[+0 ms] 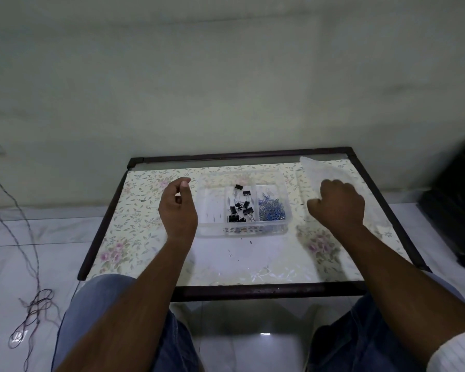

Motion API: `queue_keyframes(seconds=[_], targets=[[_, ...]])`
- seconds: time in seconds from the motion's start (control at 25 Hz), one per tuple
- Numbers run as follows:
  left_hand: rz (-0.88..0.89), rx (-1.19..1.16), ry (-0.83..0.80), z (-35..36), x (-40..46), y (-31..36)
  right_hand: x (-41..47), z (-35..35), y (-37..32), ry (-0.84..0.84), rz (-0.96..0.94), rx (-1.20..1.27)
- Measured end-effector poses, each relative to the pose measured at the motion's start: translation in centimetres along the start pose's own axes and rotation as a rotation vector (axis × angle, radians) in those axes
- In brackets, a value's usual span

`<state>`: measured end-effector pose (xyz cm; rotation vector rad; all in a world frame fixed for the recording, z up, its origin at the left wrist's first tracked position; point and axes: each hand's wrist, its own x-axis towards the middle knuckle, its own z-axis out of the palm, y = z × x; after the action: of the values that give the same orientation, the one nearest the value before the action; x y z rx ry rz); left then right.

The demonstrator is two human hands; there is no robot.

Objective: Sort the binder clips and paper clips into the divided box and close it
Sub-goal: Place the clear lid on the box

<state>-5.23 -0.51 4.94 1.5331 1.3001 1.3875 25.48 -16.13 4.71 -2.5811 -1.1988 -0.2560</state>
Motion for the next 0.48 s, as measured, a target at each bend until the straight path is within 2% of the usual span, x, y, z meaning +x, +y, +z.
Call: queue_keyframes(seconds=[0.08,0.2,0.32,0.4,0.48], targets=[[0.039,-0.011,-0.012,0.3,-0.2,0.7,0.2,-0.9,-0.6,0.216,-0.067,0.041],[0.088,-0.025,-0.027,0.7,-0.6,1.7,0.1,-2.2,-1.0,0.407,-0.145,0.229],[0.091,-0.016,-0.045,0.7,-0.5,2.4,-0.5,-4.5,-2.7,0.588,-0.399,0.461],[0.067,-0.006,-0.129,0.5,0.3,2.8,-1.6,-6.5,-5.4,0.617,-0.554,0.627],[-0.004,-0.041,-0.232,-0.3,1.4,3.1,-2.8,-8.2,-8.6,0.555,-0.553,0.853]])
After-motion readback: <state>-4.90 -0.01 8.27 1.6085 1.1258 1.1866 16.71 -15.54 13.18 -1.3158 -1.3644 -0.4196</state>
